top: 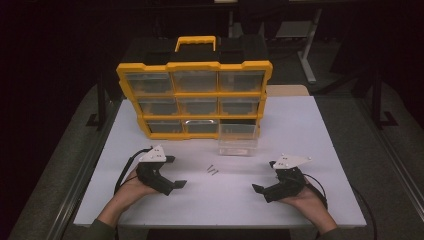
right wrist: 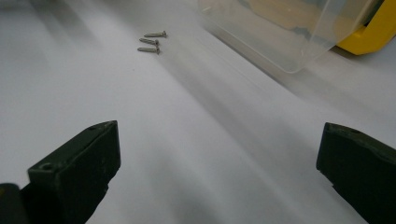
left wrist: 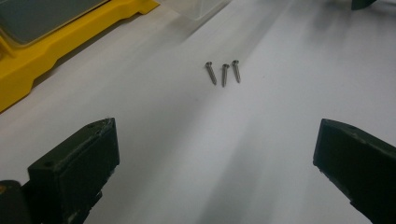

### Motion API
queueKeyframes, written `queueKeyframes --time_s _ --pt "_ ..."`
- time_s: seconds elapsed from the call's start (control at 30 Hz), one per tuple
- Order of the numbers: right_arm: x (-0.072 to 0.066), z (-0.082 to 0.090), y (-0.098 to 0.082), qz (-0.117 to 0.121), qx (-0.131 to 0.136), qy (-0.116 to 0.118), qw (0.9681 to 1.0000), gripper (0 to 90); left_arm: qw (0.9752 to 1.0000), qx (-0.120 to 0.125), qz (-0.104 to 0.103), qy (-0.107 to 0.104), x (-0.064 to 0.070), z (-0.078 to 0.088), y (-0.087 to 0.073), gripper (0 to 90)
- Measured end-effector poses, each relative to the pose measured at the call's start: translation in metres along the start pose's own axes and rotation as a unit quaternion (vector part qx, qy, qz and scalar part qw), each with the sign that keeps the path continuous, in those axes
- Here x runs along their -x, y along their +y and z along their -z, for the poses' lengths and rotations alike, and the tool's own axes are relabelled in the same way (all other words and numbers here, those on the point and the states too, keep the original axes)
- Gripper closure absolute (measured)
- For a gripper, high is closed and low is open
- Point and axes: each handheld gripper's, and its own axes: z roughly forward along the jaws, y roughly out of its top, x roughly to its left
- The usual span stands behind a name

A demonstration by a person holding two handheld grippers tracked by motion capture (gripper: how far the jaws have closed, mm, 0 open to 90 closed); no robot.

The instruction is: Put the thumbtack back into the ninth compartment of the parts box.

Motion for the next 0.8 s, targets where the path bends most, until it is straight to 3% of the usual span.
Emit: queueKeyframes --time_s 0.8 --pt "-0.001 -0.001 0.001 0.004 -0.003 0.006 1.0 0.0 0.9999 0.004 -0.009 -0.01 -0.003 -0.013 0.021 0.1"
